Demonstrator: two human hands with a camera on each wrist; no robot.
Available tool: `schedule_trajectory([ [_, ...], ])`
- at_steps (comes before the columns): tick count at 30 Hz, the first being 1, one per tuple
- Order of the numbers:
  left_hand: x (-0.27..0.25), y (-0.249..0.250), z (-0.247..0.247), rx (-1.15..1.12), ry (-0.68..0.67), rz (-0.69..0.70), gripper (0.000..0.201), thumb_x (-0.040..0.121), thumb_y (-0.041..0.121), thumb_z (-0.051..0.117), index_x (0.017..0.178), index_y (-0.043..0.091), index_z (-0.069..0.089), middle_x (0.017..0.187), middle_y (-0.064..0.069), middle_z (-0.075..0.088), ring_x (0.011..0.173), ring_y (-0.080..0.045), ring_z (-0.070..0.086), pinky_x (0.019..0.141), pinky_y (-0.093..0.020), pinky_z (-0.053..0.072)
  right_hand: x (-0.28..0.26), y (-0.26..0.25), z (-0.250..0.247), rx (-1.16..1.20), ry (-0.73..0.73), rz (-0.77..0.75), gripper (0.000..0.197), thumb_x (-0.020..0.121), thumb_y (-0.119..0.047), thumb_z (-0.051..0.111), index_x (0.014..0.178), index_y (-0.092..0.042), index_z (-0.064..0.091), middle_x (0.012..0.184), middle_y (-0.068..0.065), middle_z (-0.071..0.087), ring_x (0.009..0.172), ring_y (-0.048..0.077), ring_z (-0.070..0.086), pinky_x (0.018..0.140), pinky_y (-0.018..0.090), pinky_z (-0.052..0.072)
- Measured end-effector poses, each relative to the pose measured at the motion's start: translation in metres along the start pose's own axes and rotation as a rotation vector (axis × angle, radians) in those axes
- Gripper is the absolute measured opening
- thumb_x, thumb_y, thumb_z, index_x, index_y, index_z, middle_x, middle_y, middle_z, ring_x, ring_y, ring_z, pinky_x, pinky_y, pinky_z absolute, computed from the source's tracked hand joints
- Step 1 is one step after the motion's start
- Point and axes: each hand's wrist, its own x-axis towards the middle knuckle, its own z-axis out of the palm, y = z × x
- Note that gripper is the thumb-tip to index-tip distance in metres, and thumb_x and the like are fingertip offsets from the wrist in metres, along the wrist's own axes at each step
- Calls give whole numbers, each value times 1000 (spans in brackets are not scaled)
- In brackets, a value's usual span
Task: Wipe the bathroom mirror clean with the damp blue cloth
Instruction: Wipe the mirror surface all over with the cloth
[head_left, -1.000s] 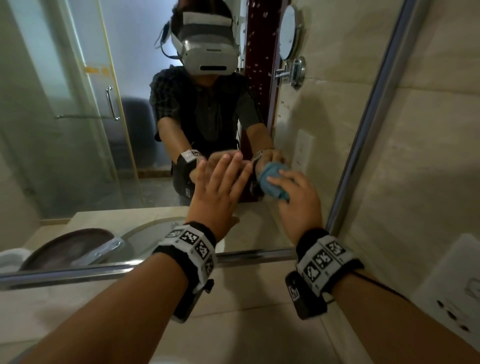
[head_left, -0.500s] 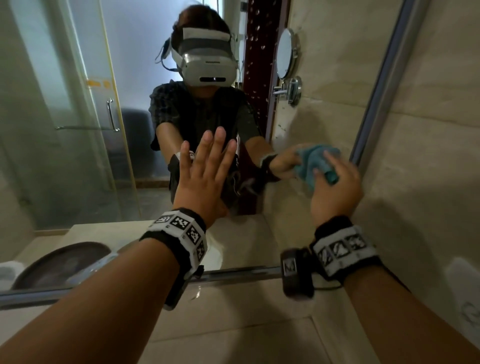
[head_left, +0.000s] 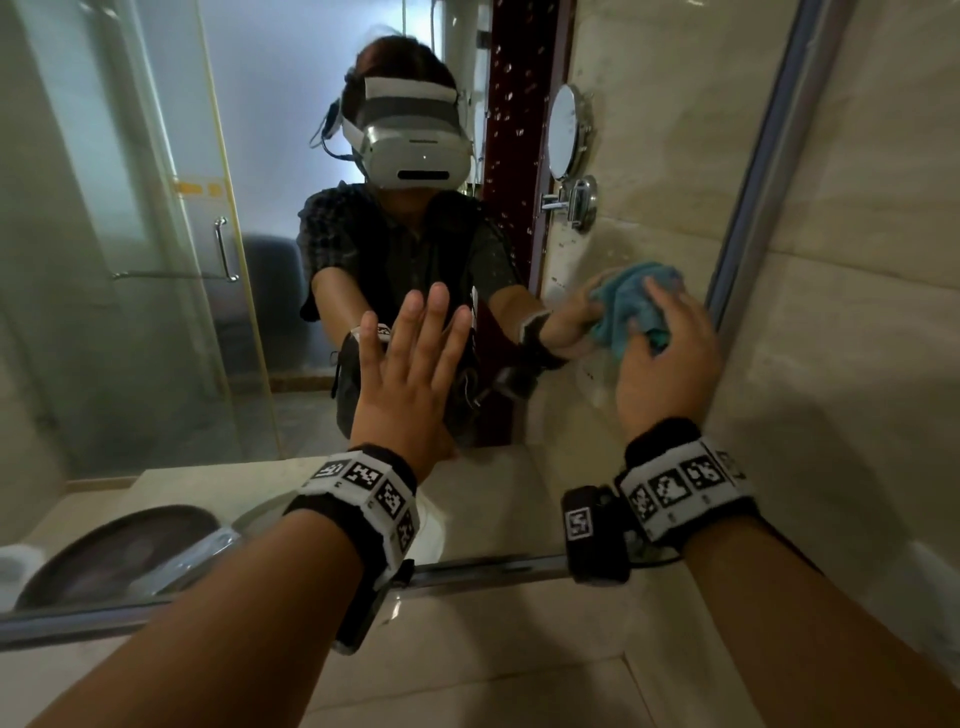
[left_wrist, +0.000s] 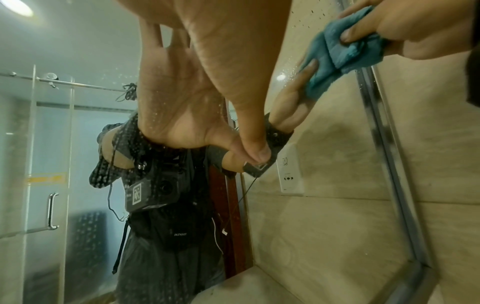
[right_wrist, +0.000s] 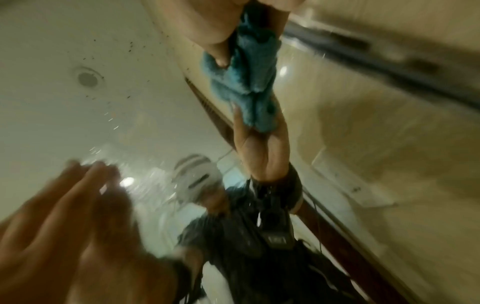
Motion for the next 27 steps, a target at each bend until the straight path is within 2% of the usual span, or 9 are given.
schedule_trajectory([
  [5, 0, -1, 0, -8, 1, 0, 151, 47, 81, 66, 146, 11, -23, 150, -17, -30, 139, -35, -25, 109, -58, -16, -36, -9, 1, -20, -246, -270, 49, 79, 10, 56, 120, -15, 62, 135, 5, 50, 124, 19, 45, 106, 28, 35],
  [9, 0, 0, 2, -5, 1, 2, 151, 46, 82, 66, 146, 10, -23, 150, -17, -30, 139, -35, -25, 110, -57, -13, 7, 14, -13, 35, 67, 55, 37, 84, -2, 60, 119, -16, 62, 131, 5, 54, 121, 21, 49, 100, 21, 37],
  [11, -1, 0, 1, -6, 3, 2, 151, 45, 81, 66, 146, 11, -22, 151, -17, -28, 140, -35, -23, 110, -57, -12, 8, 12, -9, -1, 117, 140, 36, 86, -3, 59, 120, -14, 61, 133, 8, 51, 123, 23, 47, 101, 22, 36],
  [17, 0, 0, -1, -10, 1, -8, 151, 46, 83, 65, 147, 10, -21, 151, -17, -28, 138, -35, -27, 110, -57, -16, -27, 19, -10, -95, -304, -319, 52, 76, 14, 56, 118, -14, 64, 134, 7, 51, 121, 20, 47, 103, 19, 30],
  [19, 0, 0, 0, -6, 0, -7, 151, 46, 83, 65, 146, 10, -23, 150, -18, -30, 137, -35, -30, 110, -57, -15, -5, 28, -16, -73, -179, -190, 49, 79, 9, 57, 119, -18, 62, 134, 4, 51, 123, 20, 46, 104, 26, 35],
  [21, -1, 1, 0, -7, -4, -7, 151, 47, 83, 64, 145, 10, -24, 150, -18, -32, 137, -35, -31, 110, -57, -14, 17, 23, -16, 42, 90, 107, 40, 84, 0, 59, 120, -18, 62, 132, 5, 53, 123, 22, 48, 102, 26, 39],
  [23, 0, 1, 0, 0, -6, -7, 151, 47, 83, 64, 145, 10, -25, 149, -18, -32, 136, -36, -31, 110, -57, -15, 16, 12, -8, 56, 160, 212, 38, 87, -3, 58, 122, -17, 61, 134, 6, 50, 125, 22, 46, 104, 24, 36],
  [25, 0, 1, 0, 5, -7, -9, 151, 47, 84, 63, 145, 10, -25, 149, -18, -33, 136, -36, -33, 109, -57, -15, -5, 0, 1, -11, -3, 100, 43, 87, 2, 55, 125, -16, 58, 139, 7, 44, 129, 23, 40, 107, 26, 33],
  [27, 0, 1, -1, -5, -12, -10, 150, 48, 83, 64, 144, 10, -26, 149, -17, -33, 135, -35, -34, 109, -57, -15, -30, -3, 3, -65, -198, -180, 50, 81, 11, 54, 123, -14, 60, 138, 9, 46, 126, 27, 43, 106, 31, 34],
])
